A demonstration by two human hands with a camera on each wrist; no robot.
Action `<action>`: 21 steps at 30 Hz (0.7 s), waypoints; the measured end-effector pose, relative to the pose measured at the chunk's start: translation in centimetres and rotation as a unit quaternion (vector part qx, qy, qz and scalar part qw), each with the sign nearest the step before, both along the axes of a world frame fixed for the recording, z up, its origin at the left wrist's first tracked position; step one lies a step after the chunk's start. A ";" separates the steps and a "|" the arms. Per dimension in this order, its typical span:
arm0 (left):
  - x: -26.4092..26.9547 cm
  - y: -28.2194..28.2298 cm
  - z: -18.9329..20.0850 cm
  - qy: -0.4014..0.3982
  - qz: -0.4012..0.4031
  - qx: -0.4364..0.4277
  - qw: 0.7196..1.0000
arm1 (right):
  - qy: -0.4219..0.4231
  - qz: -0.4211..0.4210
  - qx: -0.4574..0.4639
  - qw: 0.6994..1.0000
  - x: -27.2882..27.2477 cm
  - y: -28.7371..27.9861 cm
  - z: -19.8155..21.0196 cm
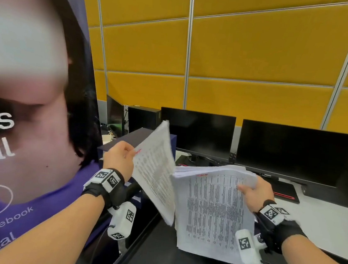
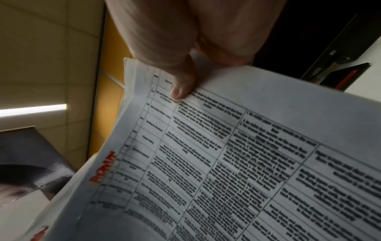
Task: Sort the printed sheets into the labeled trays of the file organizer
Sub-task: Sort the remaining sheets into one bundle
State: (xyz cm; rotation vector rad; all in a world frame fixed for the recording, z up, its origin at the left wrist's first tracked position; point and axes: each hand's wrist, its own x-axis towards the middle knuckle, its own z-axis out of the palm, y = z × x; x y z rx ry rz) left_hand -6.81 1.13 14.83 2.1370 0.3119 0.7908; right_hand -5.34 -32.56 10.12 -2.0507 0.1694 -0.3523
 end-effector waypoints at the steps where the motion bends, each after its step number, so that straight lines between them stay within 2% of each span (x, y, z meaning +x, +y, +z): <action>1: 0.0 -0.6 -0.1 -0.008 -0.034 -0.004 0.999 | -0.005 0.012 0.001 1.000 -0.1 0.2 0.1; 3: 0.2 -1.8 -0.4 -0.007 -0.109 -0.011 0.994 | -0.014 0.034 0.007 0.999 -0.2 0.7 0.4; 5: 0.2 -3.0 -0.9 0.030 -0.180 -0.021 0.983 | -0.022 0.051 0.011 0.998 -0.4 1.2 0.5; 8: 0.1 -3.9 -1.8 0.054 -0.240 -0.026 0.969 | -0.012 0.064 0.024 0.998 -0.5 1.6 0.3; 14: -0.8 -4.4 -3.4 0.071 -0.243 -0.107 0.962 | 0.004 0.066 0.034 0.997 -0.2 1.2 -0.6; 17: -0.9 -4.1 -4.1 0.124 -0.260 -0.222 0.932 | 0.002 0.042 0.061 0.997 0.1 0.9 -1.2; 19: -0.7 -3.8 -5.0 0.161 -0.280 -0.206 0.924 | 0.002 0.024 0.069 0.997 0.1 0.7 -1.7; 21: -0.8 -3.8 -6.1 0.202 -0.311 -0.128 0.920 | -0.002 0.009 0.079 0.997 0.4 0.6 -2.2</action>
